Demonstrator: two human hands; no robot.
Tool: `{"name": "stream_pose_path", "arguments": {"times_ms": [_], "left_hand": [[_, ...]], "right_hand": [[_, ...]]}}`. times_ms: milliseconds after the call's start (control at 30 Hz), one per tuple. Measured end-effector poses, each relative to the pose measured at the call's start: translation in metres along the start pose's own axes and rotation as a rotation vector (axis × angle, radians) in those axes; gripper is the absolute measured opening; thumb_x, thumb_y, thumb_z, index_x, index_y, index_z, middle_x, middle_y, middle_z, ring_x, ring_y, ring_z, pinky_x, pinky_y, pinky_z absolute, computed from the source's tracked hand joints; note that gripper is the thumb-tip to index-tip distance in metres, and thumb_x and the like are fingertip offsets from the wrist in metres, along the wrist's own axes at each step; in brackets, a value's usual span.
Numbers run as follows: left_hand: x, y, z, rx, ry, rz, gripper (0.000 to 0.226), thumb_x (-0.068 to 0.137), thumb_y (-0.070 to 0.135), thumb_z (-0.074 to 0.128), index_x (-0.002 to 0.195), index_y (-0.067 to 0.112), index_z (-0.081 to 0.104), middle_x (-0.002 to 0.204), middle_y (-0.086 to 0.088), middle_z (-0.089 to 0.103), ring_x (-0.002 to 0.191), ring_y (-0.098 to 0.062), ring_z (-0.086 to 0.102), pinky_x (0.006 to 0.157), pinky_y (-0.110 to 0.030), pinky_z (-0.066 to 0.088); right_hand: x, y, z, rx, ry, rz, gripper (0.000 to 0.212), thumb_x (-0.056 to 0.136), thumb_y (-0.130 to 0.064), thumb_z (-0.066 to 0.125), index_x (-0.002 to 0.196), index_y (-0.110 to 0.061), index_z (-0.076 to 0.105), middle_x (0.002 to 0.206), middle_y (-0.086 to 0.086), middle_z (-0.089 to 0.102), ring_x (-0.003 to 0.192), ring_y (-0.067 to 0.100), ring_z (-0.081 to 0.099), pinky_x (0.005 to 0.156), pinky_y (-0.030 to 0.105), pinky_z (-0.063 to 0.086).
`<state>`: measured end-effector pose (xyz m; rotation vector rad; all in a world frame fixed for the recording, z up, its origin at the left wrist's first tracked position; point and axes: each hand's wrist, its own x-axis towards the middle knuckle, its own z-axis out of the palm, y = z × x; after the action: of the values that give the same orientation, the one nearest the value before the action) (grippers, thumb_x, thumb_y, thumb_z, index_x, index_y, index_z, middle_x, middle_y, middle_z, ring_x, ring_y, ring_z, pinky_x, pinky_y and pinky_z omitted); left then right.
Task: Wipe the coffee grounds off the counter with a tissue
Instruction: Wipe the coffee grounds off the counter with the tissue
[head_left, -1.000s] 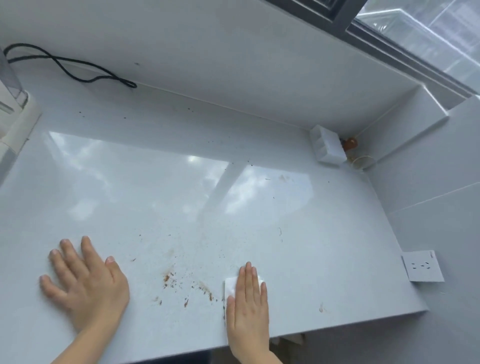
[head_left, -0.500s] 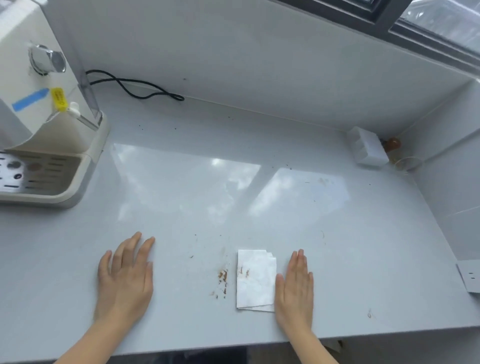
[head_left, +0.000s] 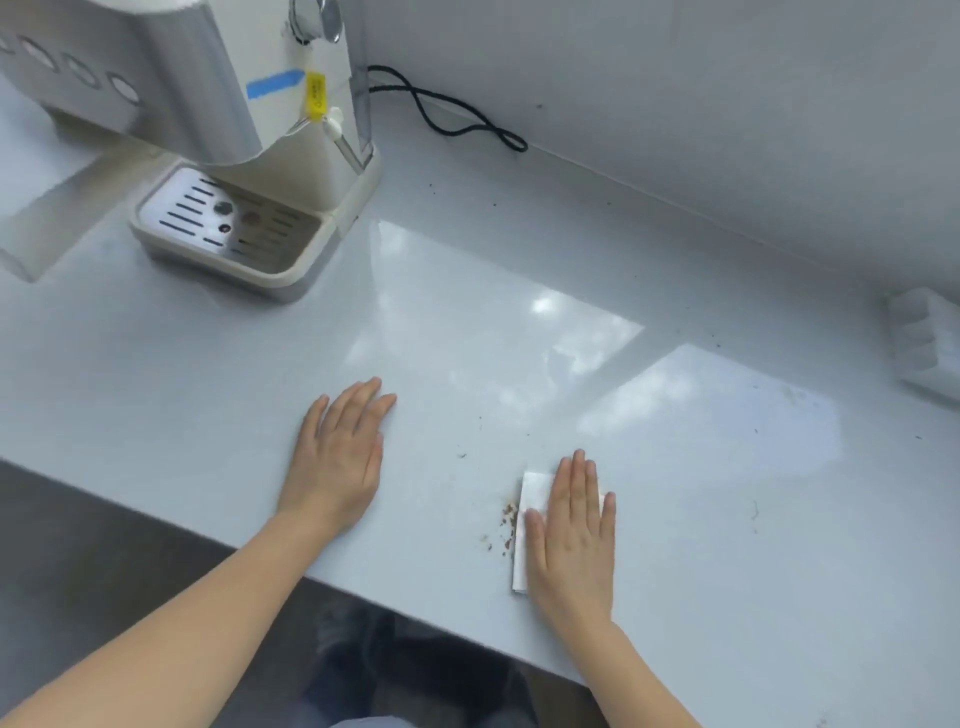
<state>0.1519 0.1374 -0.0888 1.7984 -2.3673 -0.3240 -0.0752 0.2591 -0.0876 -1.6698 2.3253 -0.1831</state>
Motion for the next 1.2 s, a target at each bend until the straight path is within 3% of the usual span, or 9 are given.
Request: {"name": "stream_pose_path", "arguments": {"times_ms": [133,233,333,467,533,700,833,1067,1200], "left_hand": [[-0.03,0.038,0.009,-0.227,0.189,-0.492,0.046,0.092,0.015,0.042,0.137,0.007,0.034,0.152,-0.01,0.028,0.138,-0.028,0.03,0.117,-0.045,0.014],[-0.052,0.076,0.023,-0.283,0.243,-0.528,0.047,0.094,0.019,0.033,0.14,0.011,0.028,0.155,-0.003,0.021,0.142,-0.017,0.021,0.119,-0.042,0.004],[-0.064,0.101,0.03,-0.284,0.262,-0.648,0.048,0.094,0.021,0.031,0.141,0.013,0.027,0.156,0.0,0.019,0.143,-0.013,0.018,0.118,-0.041,-0.001],[-0.07,0.118,0.035,-0.163,0.164,-0.647,0.053,0.094,0.029,0.017,0.146,0.015,0.021,0.159,0.002,0.015,0.147,-0.014,0.004,0.119,-0.044,-0.001],[-0.069,0.116,0.035,-0.162,0.162,-0.657,0.055,0.094,0.031,0.015,0.145,0.015,0.024,0.158,0.002,0.018,0.148,-0.014,0.005,0.119,-0.044,-0.001],[-0.068,0.114,0.038,-0.208,0.213,-0.636,0.05,0.096,0.029,0.02,0.142,0.014,0.031,0.156,0.0,0.025,0.147,-0.015,0.01,0.12,-0.042,-0.002],[-0.069,0.112,0.039,-0.23,0.256,-0.633,0.056,0.093,0.034,0.011,0.14,0.014,0.034,0.154,0.001,0.028,0.146,-0.013,0.012,0.12,-0.04,-0.001],[-0.069,0.109,0.027,-0.361,0.232,-0.652,0.042,0.098,0.022,0.025,0.138,0.017,0.039,0.152,0.004,0.033,0.146,-0.012,0.014,0.12,-0.035,0.0],[-0.084,0.1,0.009,-0.46,0.077,-0.582,0.046,0.1,0.025,0.02,0.145,0.018,0.029,0.156,0.005,0.025,0.145,-0.007,0.012,0.12,-0.032,0.0]], "right_hand": [[-0.001,0.035,-0.008,-0.055,-0.082,-0.18,0.063,0.096,-0.043,0.01,0.146,-0.016,-0.018,0.156,-0.001,-0.023,0.145,0.012,-0.021,0.118,0.035,-0.014],[0.009,0.073,-0.017,-0.097,-0.088,-0.284,0.065,0.094,-0.045,0.009,0.148,-0.016,-0.012,0.158,-0.001,-0.016,0.145,0.011,-0.017,0.118,0.034,-0.013],[0.021,0.109,-0.031,-0.11,-0.095,-0.274,0.064,0.093,-0.046,0.007,0.149,-0.018,-0.011,0.158,-0.005,-0.016,0.145,0.008,-0.018,0.118,0.034,-0.013],[0.053,0.149,-0.048,-0.115,-0.053,-0.112,0.067,0.091,-0.042,0.009,0.151,-0.015,-0.002,0.161,-0.001,-0.006,0.146,0.009,-0.01,0.12,0.041,-0.003],[0.074,0.155,-0.052,-0.14,-0.048,-0.127,0.068,0.09,-0.043,0.008,0.151,-0.015,0.0,0.161,-0.001,-0.003,0.147,0.011,-0.007,0.12,0.042,-0.001],[0.136,0.128,-0.058,-0.198,-0.092,-0.323,0.068,0.089,-0.042,0.008,0.151,-0.015,0.002,0.161,0.001,-0.001,0.148,0.014,-0.003,0.12,0.041,-0.002],[0.168,0.063,-0.044,-0.248,-0.156,-0.584,0.064,0.093,-0.04,0.011,0.151,-0.016,-0.002,0.161,0.0,-0.006,0.146,0.009,-0.011,0.12,0.039,-0.006],[0.084,-0.001,-0.008,-0.287,-0.241,-0.98,0.064,0.095,-0.044,0.01,0.151,-0.016,-0.006,0.157,-0.004,-0.015,0.145,0.011,-0.017,0.117,0.036,-0.014],[0.059,0.005,-0.007,-0.265,-0.257,-0.965,0.063,0.096,-0.044,0.012,0.15,-0.018,-0.007,0.157,-0.006,-0.016,0.144,0.01,-0.019,0.117,0.035,-0.016]]}}
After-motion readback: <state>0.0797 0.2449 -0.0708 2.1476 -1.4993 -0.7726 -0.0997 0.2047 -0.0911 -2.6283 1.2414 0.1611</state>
